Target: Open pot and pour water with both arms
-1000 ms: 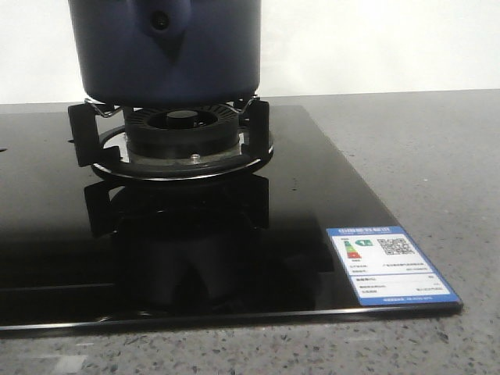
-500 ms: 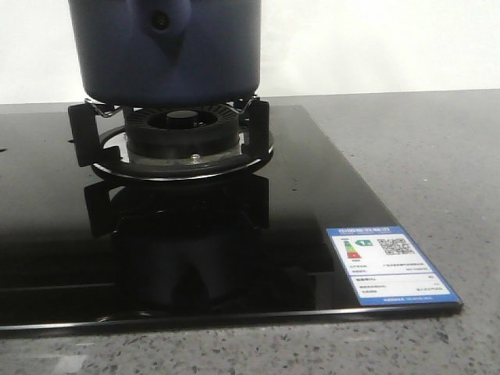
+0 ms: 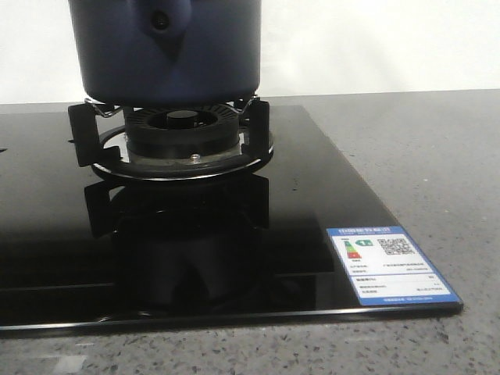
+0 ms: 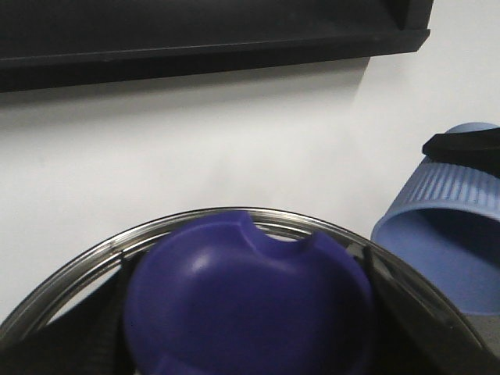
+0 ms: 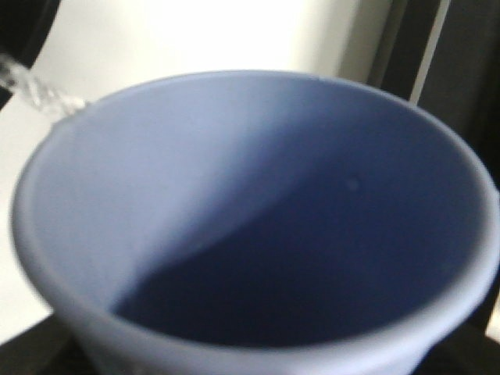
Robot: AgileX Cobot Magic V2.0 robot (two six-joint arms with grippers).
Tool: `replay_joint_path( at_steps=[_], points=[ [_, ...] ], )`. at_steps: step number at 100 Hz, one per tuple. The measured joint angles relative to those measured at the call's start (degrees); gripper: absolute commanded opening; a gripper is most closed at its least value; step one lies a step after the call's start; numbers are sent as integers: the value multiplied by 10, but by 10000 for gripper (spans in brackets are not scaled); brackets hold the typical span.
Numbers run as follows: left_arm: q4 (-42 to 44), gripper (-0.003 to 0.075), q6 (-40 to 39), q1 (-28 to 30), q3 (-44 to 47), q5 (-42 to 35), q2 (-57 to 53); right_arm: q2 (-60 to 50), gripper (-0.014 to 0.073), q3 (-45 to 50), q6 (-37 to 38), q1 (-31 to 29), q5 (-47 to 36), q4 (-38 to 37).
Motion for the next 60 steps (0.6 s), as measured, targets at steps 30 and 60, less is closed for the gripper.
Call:
replay_joint_path(
  at_steps=[30,60],
  points=[
    [0,347,0,0,0,0,0,0,275,0,0,0,-5,-5],
    [0,347,0,0,0,0,0,0,275,0,12,0,-5,-5]
  ],
)
